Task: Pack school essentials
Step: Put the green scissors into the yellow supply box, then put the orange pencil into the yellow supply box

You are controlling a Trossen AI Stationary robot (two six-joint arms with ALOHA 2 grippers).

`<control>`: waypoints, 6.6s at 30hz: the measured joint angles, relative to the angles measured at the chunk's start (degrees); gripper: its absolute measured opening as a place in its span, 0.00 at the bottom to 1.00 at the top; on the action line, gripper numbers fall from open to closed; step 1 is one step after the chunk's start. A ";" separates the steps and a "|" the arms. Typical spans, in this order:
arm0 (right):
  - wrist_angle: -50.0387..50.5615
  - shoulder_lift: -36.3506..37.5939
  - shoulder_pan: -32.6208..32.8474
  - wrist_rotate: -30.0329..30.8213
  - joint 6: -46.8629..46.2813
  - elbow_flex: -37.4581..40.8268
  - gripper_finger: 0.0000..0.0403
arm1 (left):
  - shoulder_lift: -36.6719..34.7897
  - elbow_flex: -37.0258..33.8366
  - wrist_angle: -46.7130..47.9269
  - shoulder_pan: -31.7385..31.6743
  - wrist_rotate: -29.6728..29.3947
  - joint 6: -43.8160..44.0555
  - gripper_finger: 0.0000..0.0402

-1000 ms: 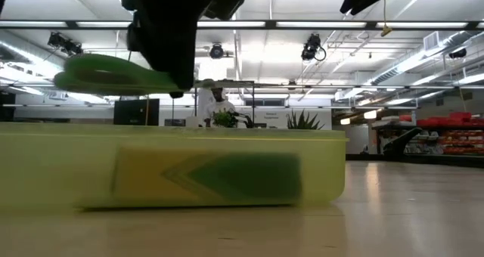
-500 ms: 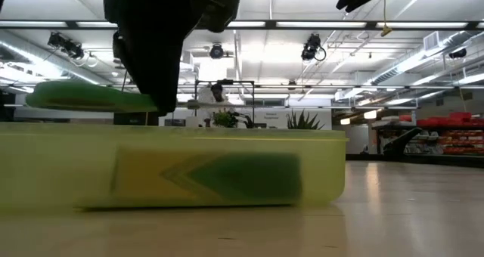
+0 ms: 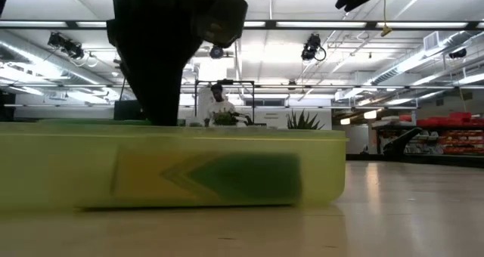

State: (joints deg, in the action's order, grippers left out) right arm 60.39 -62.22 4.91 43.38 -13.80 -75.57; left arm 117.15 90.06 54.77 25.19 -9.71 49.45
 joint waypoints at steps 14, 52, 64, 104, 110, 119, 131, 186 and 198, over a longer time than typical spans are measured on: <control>-0.59 0.00 -0.02 0.00 0.39 0.00 0.89 | 1.37 -0.02 -1.70 0.00 -0.79 -1.87 0.41; -0.94 0.01 -0.04 -2.75 0.48 0.00 0.89 | -6.39 -0.50 5.14 -0.44 -8.56 -20.15 0.30; -2.34 0.01 -0.04 -2.53 0.33 0.00 0.89 | -13.82 -11.51 2.56 -1.74 -10.20 -20.17 0.21; -2.93 0.00 -2.12 -2.71 0.07 0.00 0.89 | -36.86 -40.56 -5.76 -5.87 -10.41 -20.57 0.14; -2.93 0.02 -2.27 -2.73 0.42 0.00 0.89 | -40.25 -45.09 -7.47 -6.92 -9.69 -20.63 0.13; -2.91 0.00 -2.29 -2.75 -0.71 0.00 0.89 | -45.70 -51.69 -11.28 -8.84 -9.50 -20.76 0.12; -3.04 0.00 -2.29 -2.75 -2.36 0.00 0.89 | -52.44 -60.52 -17.74 -18.97 -1.12 -18.71 0.09; -3.39 0.00 -2.29 -0.98 -8.09 0.00 0.89 | -50.27 -60.37 -23.08 -32.34 3.86 -15.09 0.34; -3.37 0.00 -2.29 -0.98 -8.61 0.00 0.89 | -41.63 -60.36 -27.17 -27.07 3.07 -14.85 0.34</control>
State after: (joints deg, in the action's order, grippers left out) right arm 57.01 -62.22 2.61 42.39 -22.41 -75.57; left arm 75.52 29.70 27.61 -1.88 -6.64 34.60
